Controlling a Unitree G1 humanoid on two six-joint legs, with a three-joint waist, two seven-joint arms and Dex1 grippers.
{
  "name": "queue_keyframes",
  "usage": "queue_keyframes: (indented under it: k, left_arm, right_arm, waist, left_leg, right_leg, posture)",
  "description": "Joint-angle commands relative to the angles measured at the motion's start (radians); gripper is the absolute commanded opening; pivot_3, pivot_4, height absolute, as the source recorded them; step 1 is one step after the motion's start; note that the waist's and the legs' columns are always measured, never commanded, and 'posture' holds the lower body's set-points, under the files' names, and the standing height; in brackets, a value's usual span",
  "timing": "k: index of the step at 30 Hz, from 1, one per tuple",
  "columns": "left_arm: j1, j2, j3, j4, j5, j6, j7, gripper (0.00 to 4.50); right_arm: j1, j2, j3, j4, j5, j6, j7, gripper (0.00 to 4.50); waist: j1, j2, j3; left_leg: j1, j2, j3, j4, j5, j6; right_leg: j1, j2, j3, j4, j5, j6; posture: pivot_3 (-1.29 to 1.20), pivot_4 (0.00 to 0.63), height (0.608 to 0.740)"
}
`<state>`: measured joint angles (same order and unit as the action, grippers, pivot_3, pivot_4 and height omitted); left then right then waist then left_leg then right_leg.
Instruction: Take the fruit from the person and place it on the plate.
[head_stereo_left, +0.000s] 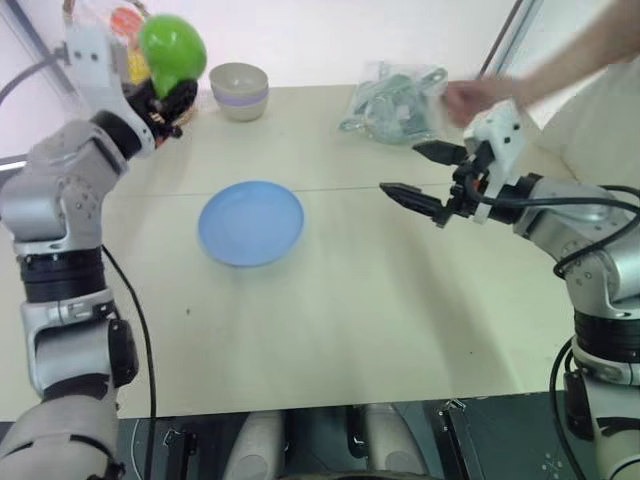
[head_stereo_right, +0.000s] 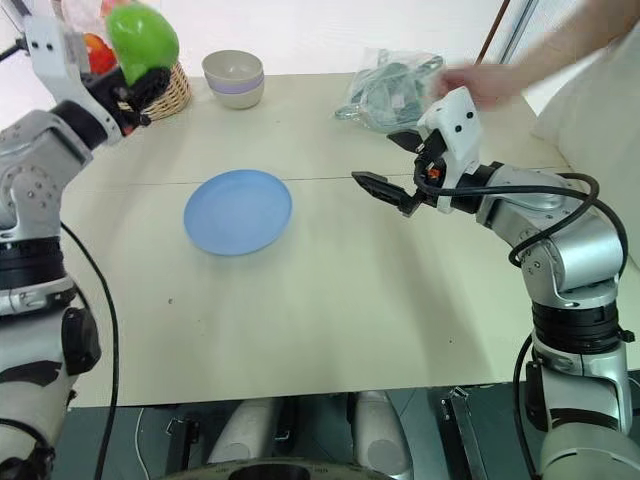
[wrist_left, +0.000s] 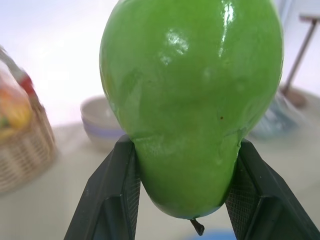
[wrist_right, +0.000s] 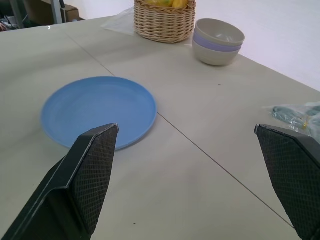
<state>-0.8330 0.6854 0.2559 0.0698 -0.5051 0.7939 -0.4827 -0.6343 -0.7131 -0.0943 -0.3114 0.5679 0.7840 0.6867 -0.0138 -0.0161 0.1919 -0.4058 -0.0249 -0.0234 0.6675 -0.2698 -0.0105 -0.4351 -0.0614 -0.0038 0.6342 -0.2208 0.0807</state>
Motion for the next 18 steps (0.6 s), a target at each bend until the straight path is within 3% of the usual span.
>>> queue_keyframes:
  k: [1,11,18]
  left_arm:
    - [0.009,0.075,0.004,-0.074,-0.045,0.077,-0.082,1.79]
    - [0.026,0.2,-0.165,-0.012,-0.047,0.13,-0.384,1.79]
    - [-0.008,0.152,-0.346,0.206,0.104,-0.033,-0.521,1.79]
  right_arm:
    - [-0.065,-0.002,-0.038,-0.039,0.05,0.013,0.014,4.5]
    - [-0.127,0.012,0.013,-0.026,0.074,0.012,0.061,4.5]
    - [-0.107,0.031,0.018,-0.043,0.064,-0.001,0.042,4.5]
  waist:
    - [0.001,0.0,0.0]
    - [0.002,0.0,0.0]
    - [0.002,0.0,0.0]
  left_leg:
    - [0.0,0.0,0.0,0.0,0.0,0.0]
    - [0.0,0.0,0.0,0.0,0.0,0.0]
    - [0.0,0.0,0.0,0.0,0.0,0.0]
  right_leg:
    - [0.0,0.0,0.0,0.0,0.0,0.0]
    - [0.001,0.0,0.0,0.0,0.0,0.0]
    - [0.0,0.001,0.0,0.0,0.0,0.0]
  posture:
    - [0.0,0.15,0.74]
    - [0.0,0.15,0.74]
    - [0.0,0.15,0.74]
